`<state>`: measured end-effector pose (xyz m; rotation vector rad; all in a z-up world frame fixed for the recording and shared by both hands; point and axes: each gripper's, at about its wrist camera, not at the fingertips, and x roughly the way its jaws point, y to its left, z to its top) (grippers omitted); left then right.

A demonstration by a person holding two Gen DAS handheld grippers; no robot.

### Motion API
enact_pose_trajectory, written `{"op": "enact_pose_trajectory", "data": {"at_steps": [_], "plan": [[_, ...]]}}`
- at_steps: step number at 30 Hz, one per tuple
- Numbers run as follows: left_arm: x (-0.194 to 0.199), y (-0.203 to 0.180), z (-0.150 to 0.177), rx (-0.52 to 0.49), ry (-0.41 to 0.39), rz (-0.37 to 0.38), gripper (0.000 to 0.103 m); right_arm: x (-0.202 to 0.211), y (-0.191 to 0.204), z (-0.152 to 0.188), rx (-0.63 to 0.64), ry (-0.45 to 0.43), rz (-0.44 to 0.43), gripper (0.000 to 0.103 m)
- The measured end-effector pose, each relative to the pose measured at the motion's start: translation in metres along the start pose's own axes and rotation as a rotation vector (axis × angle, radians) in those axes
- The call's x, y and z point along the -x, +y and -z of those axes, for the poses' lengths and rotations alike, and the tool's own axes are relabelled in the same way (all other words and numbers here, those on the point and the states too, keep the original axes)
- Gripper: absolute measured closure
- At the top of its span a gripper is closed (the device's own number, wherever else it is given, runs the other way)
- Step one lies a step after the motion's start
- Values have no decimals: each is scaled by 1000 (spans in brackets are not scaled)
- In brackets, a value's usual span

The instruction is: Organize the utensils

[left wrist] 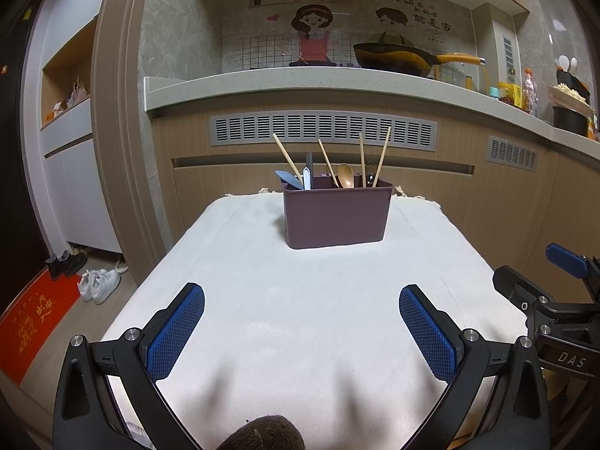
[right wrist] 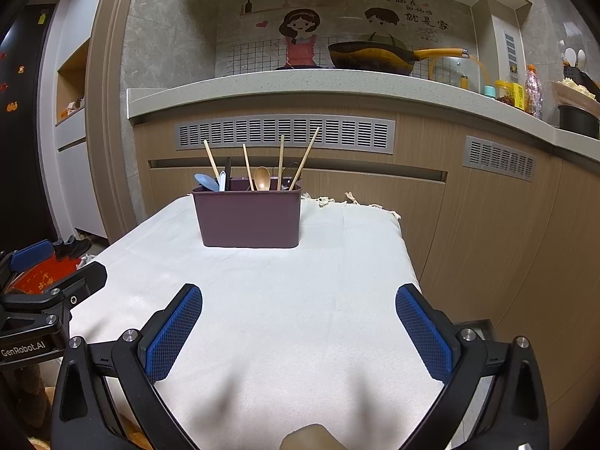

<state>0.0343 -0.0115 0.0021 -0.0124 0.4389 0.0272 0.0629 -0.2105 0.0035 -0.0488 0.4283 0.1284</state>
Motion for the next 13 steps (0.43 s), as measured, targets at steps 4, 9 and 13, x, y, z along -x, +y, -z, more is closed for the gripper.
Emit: {"op": "enact_pose_trajectory", "data": {"at_steps": [4,9,13], "plan": [[0,0,0,1,0,-1,0,0,0,0,0,2,-4,0],[1,-1,0,1,0,-2,0,-1,-1,1,0,5,-7,0],[0,0,1,-4,-4,5,0,-2,-1,1,-1,6,-10,0]]}}
